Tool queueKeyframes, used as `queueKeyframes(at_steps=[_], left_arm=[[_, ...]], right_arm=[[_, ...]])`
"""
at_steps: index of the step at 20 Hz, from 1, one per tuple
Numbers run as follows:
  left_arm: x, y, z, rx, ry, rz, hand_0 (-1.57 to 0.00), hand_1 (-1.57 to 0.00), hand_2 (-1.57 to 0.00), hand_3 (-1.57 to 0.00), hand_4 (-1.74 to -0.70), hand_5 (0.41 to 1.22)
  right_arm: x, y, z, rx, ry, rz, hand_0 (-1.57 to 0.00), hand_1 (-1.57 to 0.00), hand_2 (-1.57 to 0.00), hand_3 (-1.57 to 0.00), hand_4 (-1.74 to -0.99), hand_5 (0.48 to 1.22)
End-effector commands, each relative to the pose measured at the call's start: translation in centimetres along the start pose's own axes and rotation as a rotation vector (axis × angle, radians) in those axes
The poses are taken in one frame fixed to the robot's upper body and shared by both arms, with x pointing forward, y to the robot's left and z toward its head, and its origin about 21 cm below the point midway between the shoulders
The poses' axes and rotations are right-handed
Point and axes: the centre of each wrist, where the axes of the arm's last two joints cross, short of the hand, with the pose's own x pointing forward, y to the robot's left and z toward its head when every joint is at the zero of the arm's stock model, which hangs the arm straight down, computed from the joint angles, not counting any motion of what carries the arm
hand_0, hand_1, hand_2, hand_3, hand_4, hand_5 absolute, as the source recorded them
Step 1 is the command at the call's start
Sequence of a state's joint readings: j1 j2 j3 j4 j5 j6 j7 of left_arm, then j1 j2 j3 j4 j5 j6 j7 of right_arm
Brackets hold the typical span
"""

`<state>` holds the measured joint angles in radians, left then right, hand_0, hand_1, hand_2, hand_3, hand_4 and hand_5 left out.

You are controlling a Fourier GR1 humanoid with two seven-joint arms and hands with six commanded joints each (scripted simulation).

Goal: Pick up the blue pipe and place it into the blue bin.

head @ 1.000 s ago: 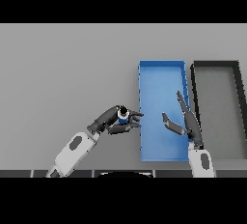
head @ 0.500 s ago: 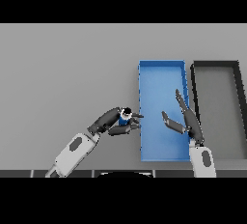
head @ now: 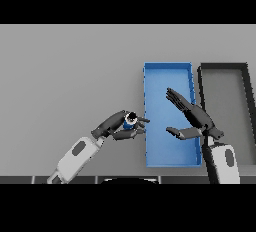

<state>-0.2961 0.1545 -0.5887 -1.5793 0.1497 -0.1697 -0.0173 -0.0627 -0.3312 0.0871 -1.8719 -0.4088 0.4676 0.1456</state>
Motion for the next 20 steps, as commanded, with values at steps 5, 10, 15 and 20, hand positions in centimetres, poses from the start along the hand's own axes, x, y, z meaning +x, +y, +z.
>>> queueKeyframes(at_steps=[5,10,15,20], left_arm=[[0.1,0.3,0.2,0.008,0.019,-0.025,-1.57,-1.57,-1.57,-1.44,-1.73,1.221],[0.4,-0.1,0.1,-0.01,0.001,-0.01,-1.57,-1.57,-1.57,-1.44,-1.73,1.221],[0.3,0.2,-0.2,-0.027,-0.016,0.0,-1.57,-1.57,-1.57,-1.52,-1.57,1.221],[-0.3,0.4,-0.1,-0.046,-0.033,-0.031,-1.57,-1.57,-1.57,-1.55,-1.49,1.221]], right_arm=[[4.8,1.0,-3.2,0.253,-0.049,0.073,0.0,0.0,0.0,0.0,-1.338,0.495],[6.2,3.2,-6.7,0.398,-0.048,0.129,0.0,0.0,0.0,0.0,-1.318,0.49],[6.5,4.9,-9.3,0.49,-0.041,0.181,0.0,0.0,0.0,0.0,-1.25,0.521],[6.4,6.8,-11.7,0.561,-0.025,0.167,0.0,0.0,0.0,0.0,-1.206,0.503]])
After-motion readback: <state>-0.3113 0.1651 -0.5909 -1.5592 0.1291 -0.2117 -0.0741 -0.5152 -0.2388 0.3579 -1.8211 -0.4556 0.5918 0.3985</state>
